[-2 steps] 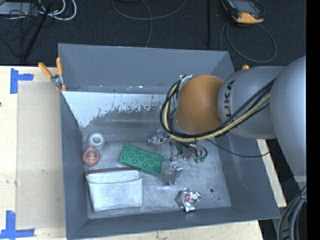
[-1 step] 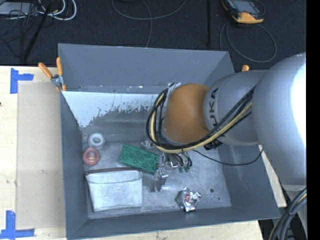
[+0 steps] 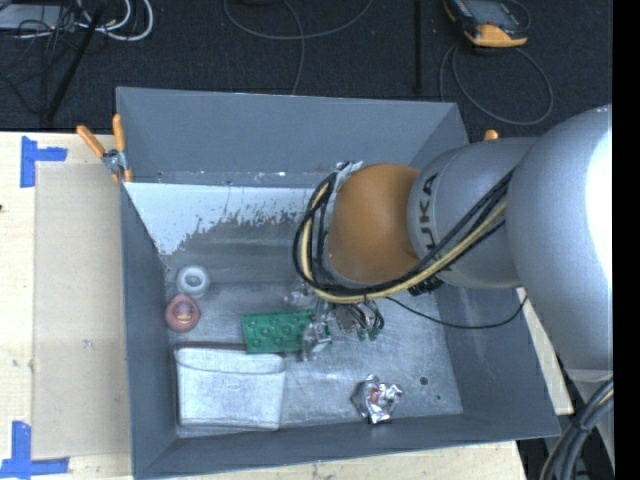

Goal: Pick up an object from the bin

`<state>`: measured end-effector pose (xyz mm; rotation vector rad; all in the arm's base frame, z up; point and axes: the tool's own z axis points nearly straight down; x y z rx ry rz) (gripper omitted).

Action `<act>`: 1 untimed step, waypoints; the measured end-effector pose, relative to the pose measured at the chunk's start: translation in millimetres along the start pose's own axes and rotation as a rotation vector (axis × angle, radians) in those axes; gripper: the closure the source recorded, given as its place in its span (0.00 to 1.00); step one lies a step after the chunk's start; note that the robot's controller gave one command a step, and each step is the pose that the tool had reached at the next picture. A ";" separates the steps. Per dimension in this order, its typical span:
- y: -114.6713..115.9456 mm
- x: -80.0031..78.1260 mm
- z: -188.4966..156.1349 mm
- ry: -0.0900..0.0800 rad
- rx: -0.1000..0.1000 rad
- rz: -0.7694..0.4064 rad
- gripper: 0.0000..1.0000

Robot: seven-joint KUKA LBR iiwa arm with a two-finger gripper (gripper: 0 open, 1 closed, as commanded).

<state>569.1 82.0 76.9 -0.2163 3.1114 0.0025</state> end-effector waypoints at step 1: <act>-17.7 -22.2 -146.0 0.013 0.001 0.002 1.00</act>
Offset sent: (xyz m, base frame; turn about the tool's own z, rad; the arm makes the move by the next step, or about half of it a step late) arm 0.0188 -0.0151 0.1423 0.0004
